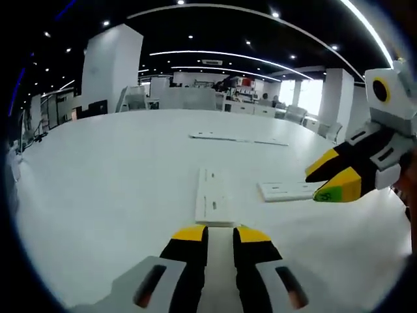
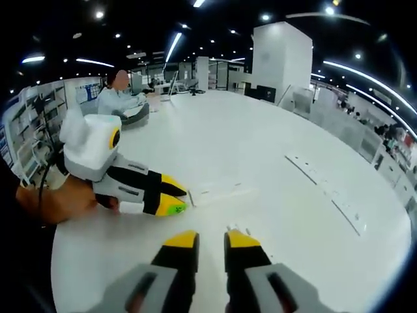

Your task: Locate the socket holder cover, grip the socket holder cover, clip it into the socket holder slot.

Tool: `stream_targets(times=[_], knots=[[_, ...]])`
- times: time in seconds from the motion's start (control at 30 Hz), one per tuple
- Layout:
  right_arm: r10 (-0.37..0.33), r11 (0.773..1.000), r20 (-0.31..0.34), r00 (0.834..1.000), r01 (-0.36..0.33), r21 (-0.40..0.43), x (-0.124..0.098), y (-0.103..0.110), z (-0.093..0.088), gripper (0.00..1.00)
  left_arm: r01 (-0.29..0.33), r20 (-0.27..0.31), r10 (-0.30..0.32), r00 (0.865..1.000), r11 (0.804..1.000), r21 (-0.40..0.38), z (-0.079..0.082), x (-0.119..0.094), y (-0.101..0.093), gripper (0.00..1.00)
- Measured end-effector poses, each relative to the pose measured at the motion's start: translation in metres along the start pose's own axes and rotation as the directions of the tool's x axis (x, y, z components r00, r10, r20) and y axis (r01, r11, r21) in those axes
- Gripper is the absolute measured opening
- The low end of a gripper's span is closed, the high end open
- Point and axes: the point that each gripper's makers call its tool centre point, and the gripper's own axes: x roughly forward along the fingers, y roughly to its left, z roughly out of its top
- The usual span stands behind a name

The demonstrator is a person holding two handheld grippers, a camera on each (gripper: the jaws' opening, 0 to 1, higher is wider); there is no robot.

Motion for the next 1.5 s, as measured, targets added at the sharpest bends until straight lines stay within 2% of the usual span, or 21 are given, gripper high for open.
stream_targets(times=[0.3, 0.63, 1.5], knots=[[-0.003, 1.0, -0.011, 1.0, 0.003, -0.01, 0.002, -0.002, -0.001, 0.17, -0.041, 0.05, 0.038, 0.998, 0.998, 0.056, 0.003, 0.005, -0.002, 0.16], [0.0, 1.0, -0.02, 1.0, 0.0, -0.004, 0.006, -0.006, -0.004, 0.18, -0.083, 0.067, 0.081, 0.994, 0.996, 0.018, 0.004, 0.008, 0.002, 0.1], [0.011, 1.0, -0.023, 1.0, -0.011, 0.002, 0.011, -0.005, -0.008, 0.18, -0.075, 0.081, 0.07, 0.994, 0.996, 0.054, 0.001, 0.013, 0.001, 0.15]])
